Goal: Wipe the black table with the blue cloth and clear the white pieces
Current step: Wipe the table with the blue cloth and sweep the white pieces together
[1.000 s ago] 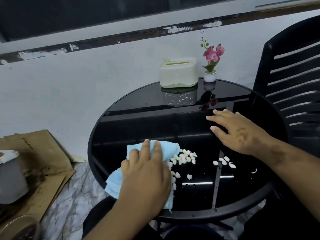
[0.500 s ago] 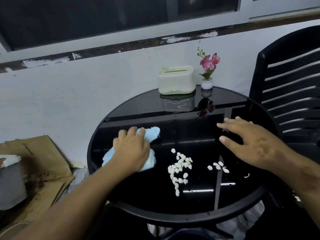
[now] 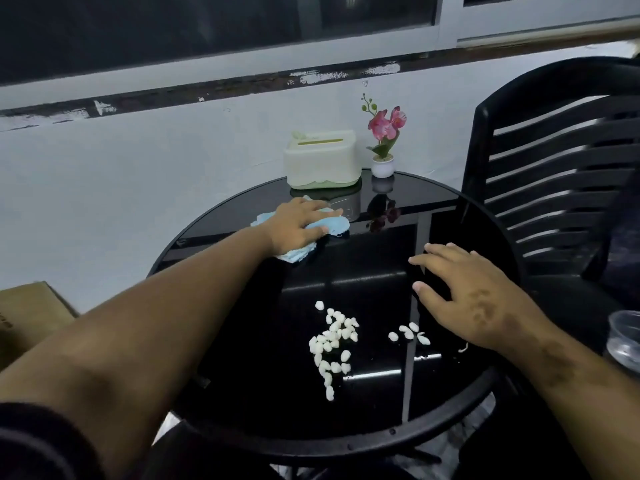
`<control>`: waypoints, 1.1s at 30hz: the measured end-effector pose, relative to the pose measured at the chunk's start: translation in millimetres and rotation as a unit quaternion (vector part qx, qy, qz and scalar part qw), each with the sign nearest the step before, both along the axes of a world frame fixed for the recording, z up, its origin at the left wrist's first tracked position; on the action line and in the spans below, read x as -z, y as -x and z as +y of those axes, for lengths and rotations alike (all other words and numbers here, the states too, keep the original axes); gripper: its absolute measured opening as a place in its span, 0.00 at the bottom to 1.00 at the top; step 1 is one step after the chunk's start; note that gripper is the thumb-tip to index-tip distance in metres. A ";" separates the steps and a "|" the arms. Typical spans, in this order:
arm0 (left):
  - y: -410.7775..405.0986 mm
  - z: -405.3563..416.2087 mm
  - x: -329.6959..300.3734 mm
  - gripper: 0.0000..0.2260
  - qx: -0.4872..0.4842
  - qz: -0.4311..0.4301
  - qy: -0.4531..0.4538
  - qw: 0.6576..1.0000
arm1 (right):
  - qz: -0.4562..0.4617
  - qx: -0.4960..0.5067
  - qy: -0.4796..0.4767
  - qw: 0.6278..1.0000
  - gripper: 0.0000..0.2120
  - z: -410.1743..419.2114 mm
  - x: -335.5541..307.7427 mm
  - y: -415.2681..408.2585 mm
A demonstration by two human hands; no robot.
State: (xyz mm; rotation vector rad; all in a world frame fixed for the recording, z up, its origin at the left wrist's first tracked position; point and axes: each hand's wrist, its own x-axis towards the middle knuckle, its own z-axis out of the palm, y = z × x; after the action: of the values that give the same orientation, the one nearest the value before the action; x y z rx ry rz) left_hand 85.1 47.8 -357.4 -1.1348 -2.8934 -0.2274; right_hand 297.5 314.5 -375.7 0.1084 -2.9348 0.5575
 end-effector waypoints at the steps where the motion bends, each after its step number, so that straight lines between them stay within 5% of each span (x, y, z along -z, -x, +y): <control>1: -4.8 0.3 1.1 0.23 0.029 -0.005 -0.008 1.000 | 0.001 -0.001 0.000 1.000 0.25 0.7 0.2 -0.1; 12: -100.6 -1.9 -1.3 0.20 0.257 -0.039 -0.018 0.965 | -0.002 0.000 0.014 1.000 0.25 -0.4 -1.8 -1.5; 23: -106.0 4.0 2.5 0.20 0.247 -0.090 -0.080 0.962 | 0.002 0.035 0.191 0.981 0.19 11.5 -22.7 2.0; 33: -42.0 58.6 4.4 0.22 0.143 -0.054 -0.093 0.984 | -0.004 0.095 -0.025 0.995 0.25 23.3 -4.1 15.0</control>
State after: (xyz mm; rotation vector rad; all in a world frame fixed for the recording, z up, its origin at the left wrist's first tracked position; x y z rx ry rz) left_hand 127.1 106.4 -361.8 -1.5407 -2.7111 -0.5706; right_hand 282.5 337.7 -371.6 -0.1676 -2.9241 0.4563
